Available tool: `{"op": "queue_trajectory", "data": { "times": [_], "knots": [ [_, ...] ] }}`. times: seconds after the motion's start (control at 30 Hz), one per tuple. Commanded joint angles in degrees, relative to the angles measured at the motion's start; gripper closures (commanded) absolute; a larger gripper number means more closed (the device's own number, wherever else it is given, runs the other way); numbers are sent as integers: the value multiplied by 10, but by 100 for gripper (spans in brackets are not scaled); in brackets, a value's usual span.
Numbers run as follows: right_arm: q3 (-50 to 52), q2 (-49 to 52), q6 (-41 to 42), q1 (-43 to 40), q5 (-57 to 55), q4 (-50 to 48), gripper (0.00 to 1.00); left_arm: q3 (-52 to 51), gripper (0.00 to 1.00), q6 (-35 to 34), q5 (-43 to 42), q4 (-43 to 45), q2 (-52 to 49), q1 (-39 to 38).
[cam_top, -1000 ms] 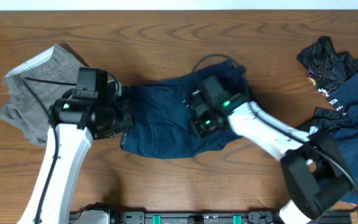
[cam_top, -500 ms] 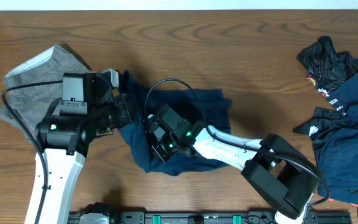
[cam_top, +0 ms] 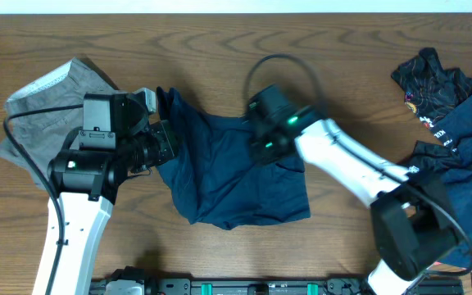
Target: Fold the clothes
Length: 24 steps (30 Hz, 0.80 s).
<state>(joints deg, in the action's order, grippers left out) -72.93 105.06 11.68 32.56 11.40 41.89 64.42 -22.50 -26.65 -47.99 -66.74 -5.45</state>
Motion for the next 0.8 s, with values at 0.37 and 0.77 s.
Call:
{"op": "queue_trajectory", "data": {
  "times": [0.37, 0.77],
  "knots": [
    [173, -2, -9, -50, -17, -57, 69, 20, 94, -66, -27, 73, -35, -105],
    [177, -2, 25, -44, -17, -44, 68, 19, 94, -132, -27, 201, -137, -280]
  ]
}}
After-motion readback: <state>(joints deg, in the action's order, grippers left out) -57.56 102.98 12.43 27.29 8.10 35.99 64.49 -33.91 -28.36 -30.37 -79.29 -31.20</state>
